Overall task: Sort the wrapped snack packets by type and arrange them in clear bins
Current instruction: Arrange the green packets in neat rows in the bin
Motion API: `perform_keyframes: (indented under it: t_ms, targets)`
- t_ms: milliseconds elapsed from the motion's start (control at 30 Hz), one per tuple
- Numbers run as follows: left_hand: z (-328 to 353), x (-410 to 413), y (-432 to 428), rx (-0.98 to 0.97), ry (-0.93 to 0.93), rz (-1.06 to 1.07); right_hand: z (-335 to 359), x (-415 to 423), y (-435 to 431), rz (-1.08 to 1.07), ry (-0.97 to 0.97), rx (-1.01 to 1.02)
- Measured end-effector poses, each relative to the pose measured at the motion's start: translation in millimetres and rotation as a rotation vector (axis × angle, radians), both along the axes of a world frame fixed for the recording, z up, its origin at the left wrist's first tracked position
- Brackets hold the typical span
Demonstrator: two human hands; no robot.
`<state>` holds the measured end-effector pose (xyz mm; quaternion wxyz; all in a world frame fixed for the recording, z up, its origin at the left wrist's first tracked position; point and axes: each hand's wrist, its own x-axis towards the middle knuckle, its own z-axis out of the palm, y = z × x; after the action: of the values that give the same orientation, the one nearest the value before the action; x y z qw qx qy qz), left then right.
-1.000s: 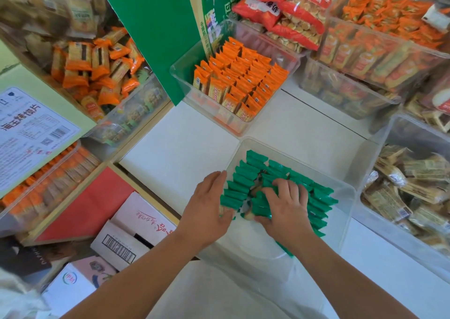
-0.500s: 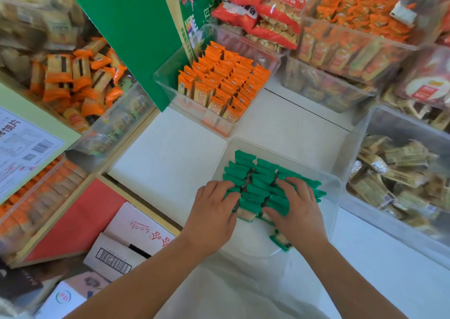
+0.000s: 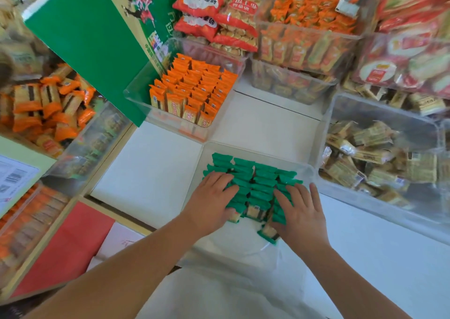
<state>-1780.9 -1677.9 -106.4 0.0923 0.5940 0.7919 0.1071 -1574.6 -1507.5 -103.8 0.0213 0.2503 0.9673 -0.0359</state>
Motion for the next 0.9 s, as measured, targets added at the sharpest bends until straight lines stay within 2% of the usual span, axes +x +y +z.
perform_keyframes:
  t_ms: [67, 167, 233, 433, 567, 633, 767, 833, 900]
  targets:
    - [6.3, 6.7, -13.4, 0.079, -0.081, 0.053, -1.1, 5.8, -3.9, -0.033, -0.056, 0.015]
    - [9.5, 16.8, -37.5, 0.119, -0.143, 0.103, 7.7, 2.8, -9.9, -0.054, -0.315, 0.105]
    - [7.3, 21.8, -49.6, 0.117, -0.148, 0.135, 12.0, -6.1, -9.1, -0.043, -0.398, 0.142]
    - [12.9, 42.6, -80.4, 0.055, -0.333, 0.270, 10.8, -9.1, 2.1, -0.055, -0.382, 0.124]
    - [11.1, 59.1, -96.7, -0.008, -0.357, 0.271, 13.6, -9.6, 0.6, -0.043, -0.377, 0.104]
    - [12.3, 62.3, -102.5, -0.009, -0.355, 0.292, 18.2, -2.1, -6.6, -0.121, -0.283, 0.010]
    - [14.7, 69.3, -117.2, -0.040, -0.481, 0.269, 34.8, 34.9, -42.5, -0.379, 0.193, -0.227]
    - [13.5, 72.3, -118.8, -0.048, -0.545, 0.224, 38.8, 50.9, -62.0, -0.502, 0.279, -0.347]
    - [9.6, 73.5, -117.4, -0.041, -0.529, 0.209, 36.1, 58.4, -76.8, -0.607, 0.238, -0.533]
